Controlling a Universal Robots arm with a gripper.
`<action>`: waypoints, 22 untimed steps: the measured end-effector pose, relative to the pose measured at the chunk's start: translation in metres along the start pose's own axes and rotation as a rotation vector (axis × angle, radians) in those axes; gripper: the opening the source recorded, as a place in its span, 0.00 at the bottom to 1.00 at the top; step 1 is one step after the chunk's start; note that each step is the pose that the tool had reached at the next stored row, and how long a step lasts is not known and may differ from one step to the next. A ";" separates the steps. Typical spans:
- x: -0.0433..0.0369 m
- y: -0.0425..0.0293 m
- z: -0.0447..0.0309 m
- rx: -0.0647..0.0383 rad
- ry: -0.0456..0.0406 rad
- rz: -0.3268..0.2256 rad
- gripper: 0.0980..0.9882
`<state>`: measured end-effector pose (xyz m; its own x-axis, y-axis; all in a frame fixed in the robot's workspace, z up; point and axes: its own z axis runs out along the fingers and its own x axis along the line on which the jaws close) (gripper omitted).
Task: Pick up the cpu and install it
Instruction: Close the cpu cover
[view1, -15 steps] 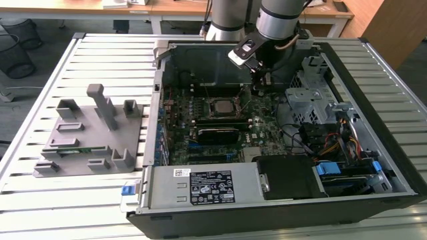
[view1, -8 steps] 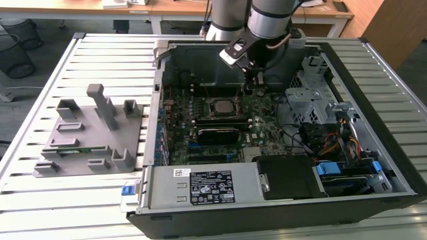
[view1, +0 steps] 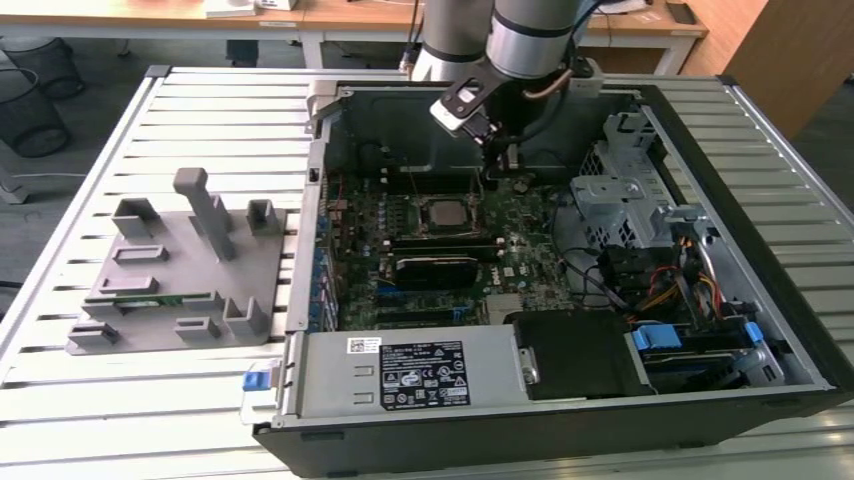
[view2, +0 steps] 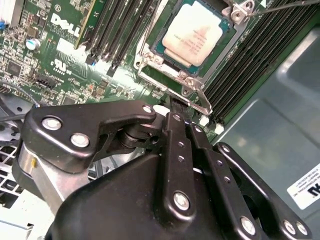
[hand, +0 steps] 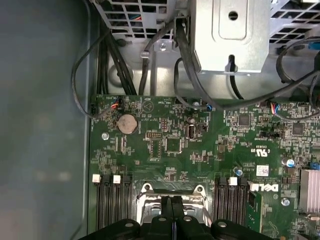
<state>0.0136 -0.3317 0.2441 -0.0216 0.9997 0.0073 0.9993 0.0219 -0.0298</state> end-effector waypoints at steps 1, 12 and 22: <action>0.0001 -0.0010 0.0004 0.000 0.0002 0.000 0.01; 0.0007 -0.0161 0.0080 0.000 0.0002 0.000 0.01; -0.0021 -0.0395 0.0134 0.000 0.0002 0.000 0.01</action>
<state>-0.0262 -0.3345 0.2319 -0.0217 0.9997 0.0075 0.9993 0.0219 -0.0297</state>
